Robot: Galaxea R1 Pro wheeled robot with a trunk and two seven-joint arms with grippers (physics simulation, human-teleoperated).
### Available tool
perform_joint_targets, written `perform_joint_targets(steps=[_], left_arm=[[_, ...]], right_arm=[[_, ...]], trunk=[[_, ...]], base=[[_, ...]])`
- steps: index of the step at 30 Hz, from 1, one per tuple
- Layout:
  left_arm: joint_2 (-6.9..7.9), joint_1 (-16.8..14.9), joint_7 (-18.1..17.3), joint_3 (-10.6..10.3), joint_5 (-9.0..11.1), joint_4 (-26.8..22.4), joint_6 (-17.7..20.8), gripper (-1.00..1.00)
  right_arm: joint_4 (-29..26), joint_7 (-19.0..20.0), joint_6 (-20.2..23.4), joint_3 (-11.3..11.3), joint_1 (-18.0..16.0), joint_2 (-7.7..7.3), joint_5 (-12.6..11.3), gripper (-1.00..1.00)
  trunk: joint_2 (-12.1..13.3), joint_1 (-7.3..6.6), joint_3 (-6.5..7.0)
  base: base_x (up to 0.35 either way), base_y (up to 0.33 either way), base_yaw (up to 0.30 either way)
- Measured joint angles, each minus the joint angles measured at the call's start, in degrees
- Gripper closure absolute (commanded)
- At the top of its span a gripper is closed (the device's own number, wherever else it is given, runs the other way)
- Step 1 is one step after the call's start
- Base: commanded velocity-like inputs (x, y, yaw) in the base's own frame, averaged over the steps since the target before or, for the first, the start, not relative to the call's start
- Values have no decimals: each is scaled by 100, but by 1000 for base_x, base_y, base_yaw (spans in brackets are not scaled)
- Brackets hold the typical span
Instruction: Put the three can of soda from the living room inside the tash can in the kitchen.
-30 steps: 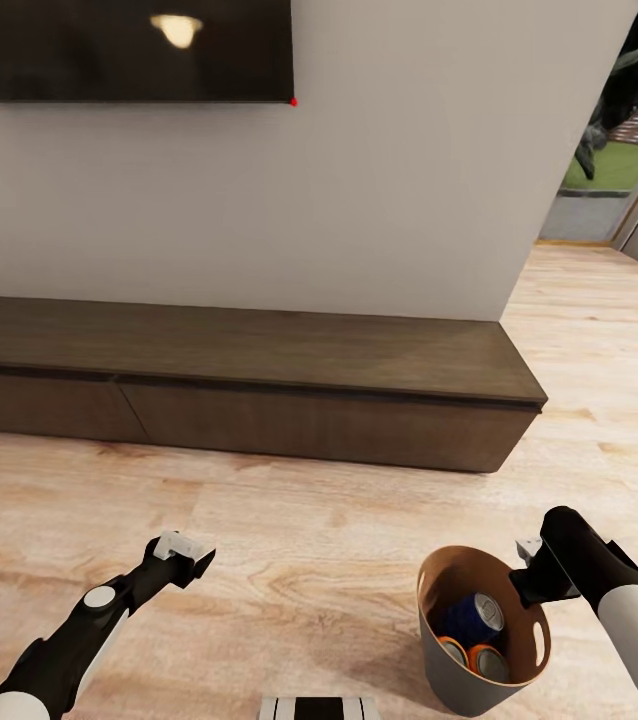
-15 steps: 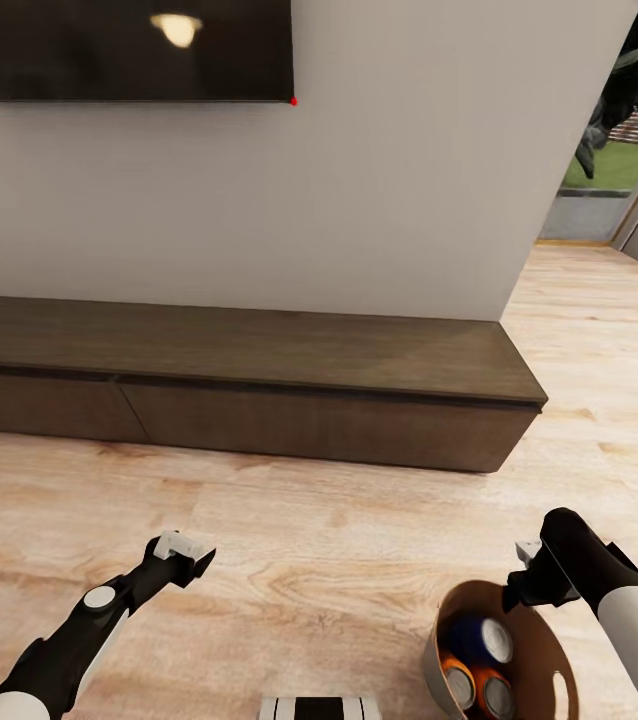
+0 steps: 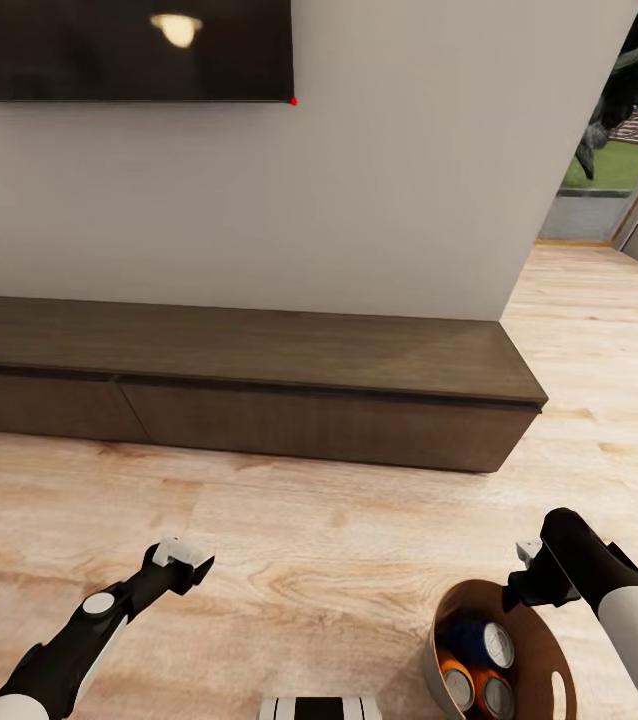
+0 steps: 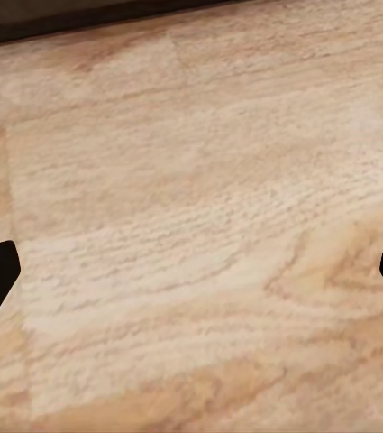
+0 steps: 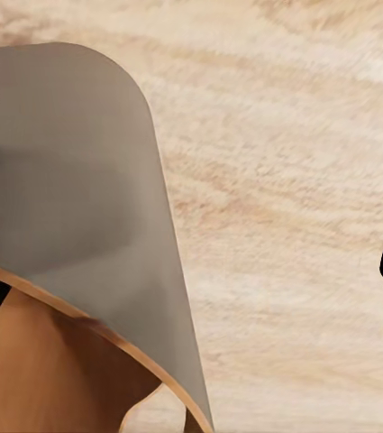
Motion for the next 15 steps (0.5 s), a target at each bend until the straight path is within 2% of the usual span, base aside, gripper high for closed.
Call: perform_joint_targets(steps=[15], left_arm=[[-1, 1, 3, 0, -10, 9, 0, -100]], right_arm=[[0, -1, 0, 0, 0, 0, 0, -100]], trunk=[[0, 0, 0]], base=[[0, 0, 0]])
